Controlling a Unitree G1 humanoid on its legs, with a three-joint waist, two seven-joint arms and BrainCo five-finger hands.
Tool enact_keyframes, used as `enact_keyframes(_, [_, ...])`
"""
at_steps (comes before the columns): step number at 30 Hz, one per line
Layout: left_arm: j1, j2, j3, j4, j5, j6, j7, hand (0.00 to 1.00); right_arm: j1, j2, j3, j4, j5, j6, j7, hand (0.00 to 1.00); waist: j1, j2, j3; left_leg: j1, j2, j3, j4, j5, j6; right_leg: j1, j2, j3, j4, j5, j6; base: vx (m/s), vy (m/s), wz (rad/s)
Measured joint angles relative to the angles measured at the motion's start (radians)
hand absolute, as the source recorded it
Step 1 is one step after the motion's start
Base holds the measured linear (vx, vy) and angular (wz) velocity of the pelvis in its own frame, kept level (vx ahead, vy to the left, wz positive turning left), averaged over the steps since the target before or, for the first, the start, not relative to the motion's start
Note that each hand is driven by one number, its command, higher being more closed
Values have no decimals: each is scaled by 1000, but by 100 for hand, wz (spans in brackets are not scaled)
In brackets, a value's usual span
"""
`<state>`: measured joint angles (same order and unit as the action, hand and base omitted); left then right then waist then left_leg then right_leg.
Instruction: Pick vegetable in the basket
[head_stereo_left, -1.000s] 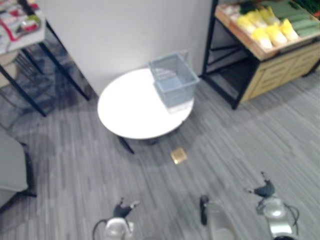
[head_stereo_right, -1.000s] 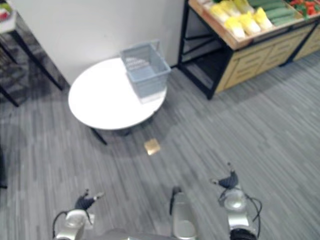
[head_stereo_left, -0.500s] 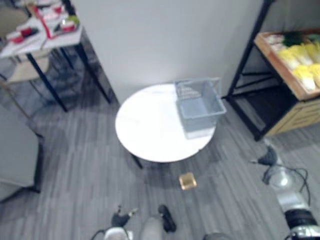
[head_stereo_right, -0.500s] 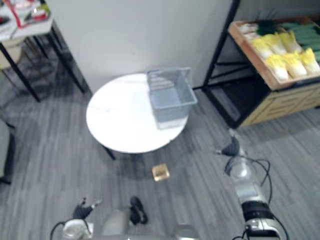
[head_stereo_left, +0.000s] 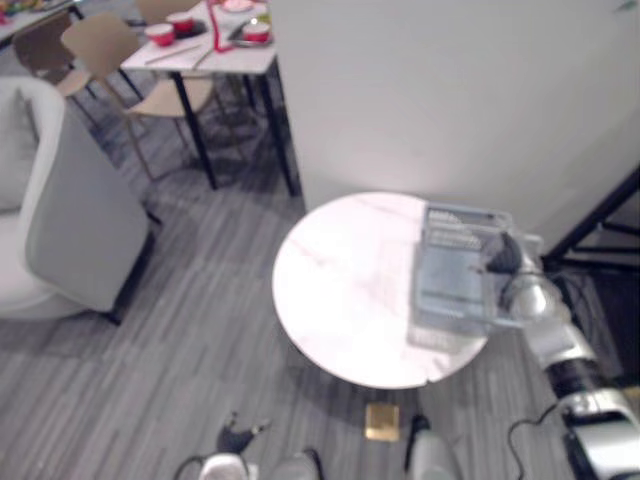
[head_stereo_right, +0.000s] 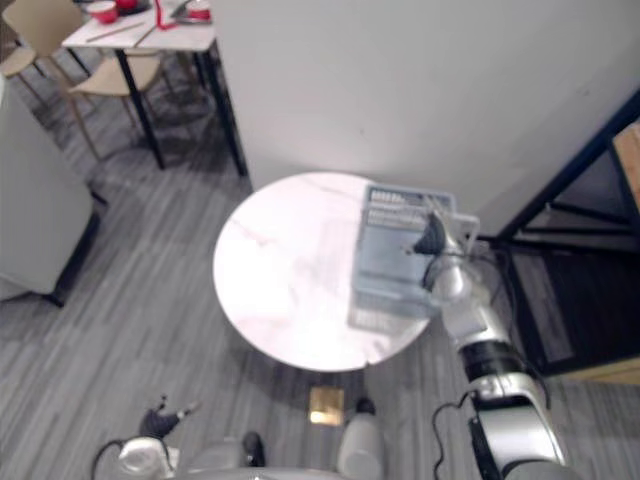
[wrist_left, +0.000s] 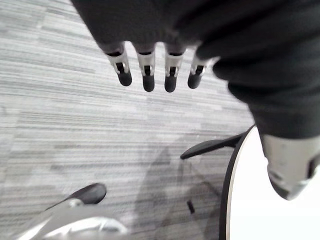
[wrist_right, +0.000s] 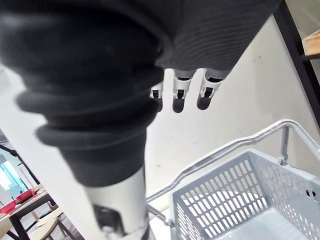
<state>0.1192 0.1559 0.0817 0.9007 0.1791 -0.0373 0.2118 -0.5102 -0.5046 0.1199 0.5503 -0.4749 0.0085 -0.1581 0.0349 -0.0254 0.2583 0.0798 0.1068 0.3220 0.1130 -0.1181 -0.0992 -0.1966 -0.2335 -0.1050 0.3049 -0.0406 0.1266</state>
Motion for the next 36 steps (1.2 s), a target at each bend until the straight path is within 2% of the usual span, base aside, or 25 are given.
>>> enact_keyframes(1, [1,-7,-1,0,0,-3,0,0,-19,-10,10,14,0,0,0,0,0,12,4,-8,24,-1,-3,6,-13,0,19,-12,-14,3,-8,147,-323,17])
enact_keyframes(2, [-2,-11,-1,-2,0,-6,0,0,-59,-29,19,42,0,1,1,0,0,49,8,-13,53,-2,-17,21,-30,-2,49,-33,-27,7,-24,127,-279,11])
enact_keyframes(4, [-8,-11,1,-3,0,-8,3,0,-124,-62,42,83,0,5,-1,0,-5,73,21,-25,74,-4,-55,54,-43,-16,71,-60,-27,2,-40,83,-230,21])
enact_keyframes(8, [-22,-11,-10,-3,0,-10,11,0,-277,-114,83,164,0,3,-9,0,-3,78,53,-67,84,-13,-91,93,-55,-69,83,-82,-26,8,-55,12,-99,16])
enact_keyframes(13, [-45,-10,-38,-4,0,-20,22,0,-348,-114,87,242,-6,-5,-10,0,8,94,87,-114,77,-40,-93,103,-51,-80,72,-108,-59,27,-56,0,11,17])
enact_keyframes(19, [-59,-9,-77,-25,0,-38,22,0,-453,-116,86,380,-8,1,-28,0,1,118,131,-141,60,-48,-110,115,-47,-97,67,-110,-90,50,-50,11,20,5])
enact_keyframes(20, [-60,-9,-79,-30,0,-42,22,0,-463,-116,86,389,-9,1,-32,100,-1,121,133,-149,59,-50,-110,117,-46,-101,65,-110,-93,53,-50,13,33,4])
enact_keyframes(24, [-104,-6,-116,-44,0,-49,24,0,-563,-141,86,452,-20,1,-51,100,-2,144,174,-177,51,-49,-110,123,-41,-128,58,-108,-98,69,-50,2,7,1])
enact_keyframes(29, [-149,5,-162,-43,1,-60,25,0,-661,-199,86,510,-25,-13,-56,100,1,172,196,-239,48,-57,-111,141,-37,-172,60,-112,-131,100,-55,-24,-3,4])
enact_keyframes(34, [-156,4,-191,-44,1,-74,25,0,-666,-206,86,527,-25,-17,-58,100,4,175,198,-234,49,-58,-110,142,-36,-165,62,-112,-134,101,-55,0,0,0])
enact_keyframes(36, [-154,4,-193,-43,1,-72,23,0,-658,-206,84,527,-26,-4,-53,100,4,172,200,-217,50,-58,-110,142,-36,-148,63,-112,-135,102,-55,0,0,0])
